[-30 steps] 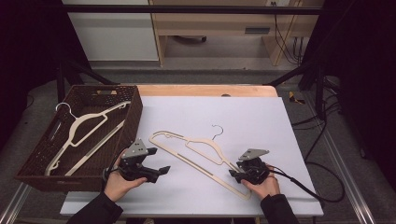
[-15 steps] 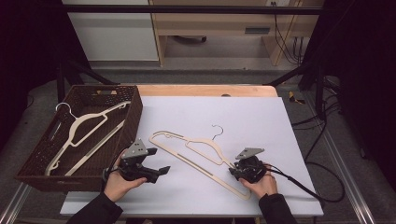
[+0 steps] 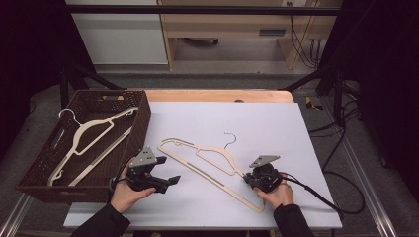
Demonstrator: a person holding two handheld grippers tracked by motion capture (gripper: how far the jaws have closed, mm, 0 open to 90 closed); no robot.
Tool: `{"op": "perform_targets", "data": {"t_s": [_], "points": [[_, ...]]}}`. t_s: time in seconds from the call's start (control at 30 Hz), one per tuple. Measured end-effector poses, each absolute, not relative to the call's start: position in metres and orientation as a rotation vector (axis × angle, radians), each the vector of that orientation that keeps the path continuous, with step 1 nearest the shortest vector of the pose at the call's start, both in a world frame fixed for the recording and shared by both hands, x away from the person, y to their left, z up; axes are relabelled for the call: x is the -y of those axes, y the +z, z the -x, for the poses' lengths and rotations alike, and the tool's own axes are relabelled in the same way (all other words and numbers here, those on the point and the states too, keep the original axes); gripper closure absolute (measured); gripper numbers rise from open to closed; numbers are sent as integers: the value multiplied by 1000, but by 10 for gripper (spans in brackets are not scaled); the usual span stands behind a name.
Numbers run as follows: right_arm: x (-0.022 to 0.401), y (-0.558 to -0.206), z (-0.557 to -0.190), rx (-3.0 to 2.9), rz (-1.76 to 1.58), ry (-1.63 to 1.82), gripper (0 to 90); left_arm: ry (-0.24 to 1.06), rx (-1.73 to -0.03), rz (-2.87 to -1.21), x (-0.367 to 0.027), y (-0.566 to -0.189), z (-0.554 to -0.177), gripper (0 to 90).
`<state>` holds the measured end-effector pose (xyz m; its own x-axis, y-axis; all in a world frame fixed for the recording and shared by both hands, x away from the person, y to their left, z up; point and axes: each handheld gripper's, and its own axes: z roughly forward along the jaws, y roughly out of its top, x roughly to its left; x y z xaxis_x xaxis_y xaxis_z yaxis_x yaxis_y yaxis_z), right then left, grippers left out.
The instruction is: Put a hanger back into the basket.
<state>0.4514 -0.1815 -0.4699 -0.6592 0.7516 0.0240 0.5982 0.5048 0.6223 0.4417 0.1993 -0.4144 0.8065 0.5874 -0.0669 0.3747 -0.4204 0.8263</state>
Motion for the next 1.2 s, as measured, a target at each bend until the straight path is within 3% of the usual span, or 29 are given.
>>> {"op": "perform_targets", "data": {"t_s": [0.6, 1.2], "points": [[182, -455, -446, -2482, -1077, 921, 796, 281, -692, -2050, -176, -400, -458, 156], [181, -444, -441, -2475, -1054, 928, 796, 240, -720, -2144, -113, -413, -522, 196]]}}
